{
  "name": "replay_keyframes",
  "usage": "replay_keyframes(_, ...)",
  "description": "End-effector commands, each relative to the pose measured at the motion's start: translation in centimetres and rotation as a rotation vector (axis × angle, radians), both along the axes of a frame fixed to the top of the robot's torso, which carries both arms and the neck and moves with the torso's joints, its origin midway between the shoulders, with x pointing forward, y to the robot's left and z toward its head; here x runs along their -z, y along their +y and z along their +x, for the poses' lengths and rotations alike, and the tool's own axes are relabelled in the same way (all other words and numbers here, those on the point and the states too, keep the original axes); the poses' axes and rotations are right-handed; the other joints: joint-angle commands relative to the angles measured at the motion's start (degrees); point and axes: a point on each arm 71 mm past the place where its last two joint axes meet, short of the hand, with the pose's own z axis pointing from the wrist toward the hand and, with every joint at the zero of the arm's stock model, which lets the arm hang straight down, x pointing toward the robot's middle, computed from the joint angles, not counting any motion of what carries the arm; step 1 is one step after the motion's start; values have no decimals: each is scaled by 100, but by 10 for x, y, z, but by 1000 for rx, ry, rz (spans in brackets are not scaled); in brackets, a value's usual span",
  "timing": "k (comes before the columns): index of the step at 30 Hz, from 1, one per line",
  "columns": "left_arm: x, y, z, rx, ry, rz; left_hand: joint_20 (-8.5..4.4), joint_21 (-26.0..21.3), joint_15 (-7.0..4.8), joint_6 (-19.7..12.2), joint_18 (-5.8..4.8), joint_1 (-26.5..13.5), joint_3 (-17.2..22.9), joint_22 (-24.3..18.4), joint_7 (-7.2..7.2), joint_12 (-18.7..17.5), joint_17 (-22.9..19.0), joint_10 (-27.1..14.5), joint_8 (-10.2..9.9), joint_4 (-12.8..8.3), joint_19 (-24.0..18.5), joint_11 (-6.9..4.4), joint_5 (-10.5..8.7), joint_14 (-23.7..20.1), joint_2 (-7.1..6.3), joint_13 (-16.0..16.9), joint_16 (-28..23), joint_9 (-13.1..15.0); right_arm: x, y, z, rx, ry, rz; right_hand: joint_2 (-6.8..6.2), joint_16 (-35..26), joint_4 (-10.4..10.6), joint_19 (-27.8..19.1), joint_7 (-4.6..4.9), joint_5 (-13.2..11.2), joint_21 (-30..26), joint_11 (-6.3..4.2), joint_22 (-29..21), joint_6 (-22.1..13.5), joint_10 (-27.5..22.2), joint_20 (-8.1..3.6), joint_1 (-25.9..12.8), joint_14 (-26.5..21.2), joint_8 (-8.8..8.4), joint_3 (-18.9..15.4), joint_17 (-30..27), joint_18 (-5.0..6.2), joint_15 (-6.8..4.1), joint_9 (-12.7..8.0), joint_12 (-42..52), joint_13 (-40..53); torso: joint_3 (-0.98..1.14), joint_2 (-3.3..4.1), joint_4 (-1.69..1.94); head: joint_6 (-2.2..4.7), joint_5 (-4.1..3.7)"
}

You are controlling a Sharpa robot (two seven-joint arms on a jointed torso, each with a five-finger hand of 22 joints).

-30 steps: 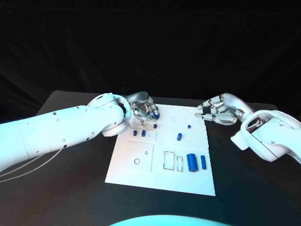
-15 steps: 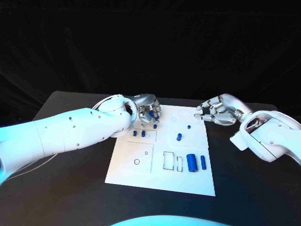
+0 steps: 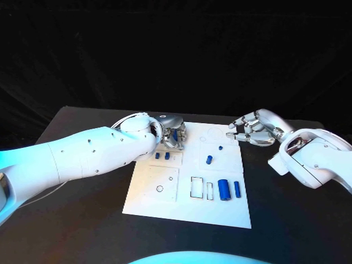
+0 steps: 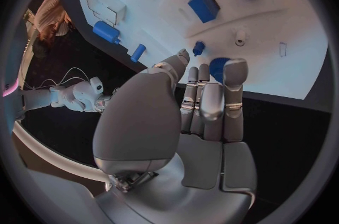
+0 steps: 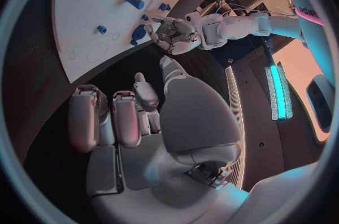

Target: Assemble the parts on the task board

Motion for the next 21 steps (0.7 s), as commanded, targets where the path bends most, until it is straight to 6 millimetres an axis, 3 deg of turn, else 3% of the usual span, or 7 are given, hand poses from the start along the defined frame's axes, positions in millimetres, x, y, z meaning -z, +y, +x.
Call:
replay_keyframes(1, 4, -4, -2, 20, 21, 40, 6, 54, 0, 43, -87, -62, 28, 61, 7, -43, 27, 60, -34, -11, 52, -6, -4, 35, -16, -20, 51, -16, 0, 1, 0, -12, -6, 0, 15, -5, 10, -18, 0, 29, -18, 0, 632, 0, -5, -4, -30, 244, 37, -31, 8, 72, -51, -7, -10, 2, -2, 3, 1, -1, -10)
replay_keyframes(21, 13, -5, 3, -1, 35, 46, -1, 316, -12, 114, -122, 21, 202, 350, 24, -127, 96, 231, -169, -107, 93, -21, -6, 72, 97, -173, 226, -125, 1, 2, -1, -16, -4, 0, 18, -6, 9, -19, 0, 32, -20, 0, 631, -1, -5, -4, -26, 244, 38, -31, 9, 72, -51, -8, -10, 1, 2, 4, 0, 5, -15)
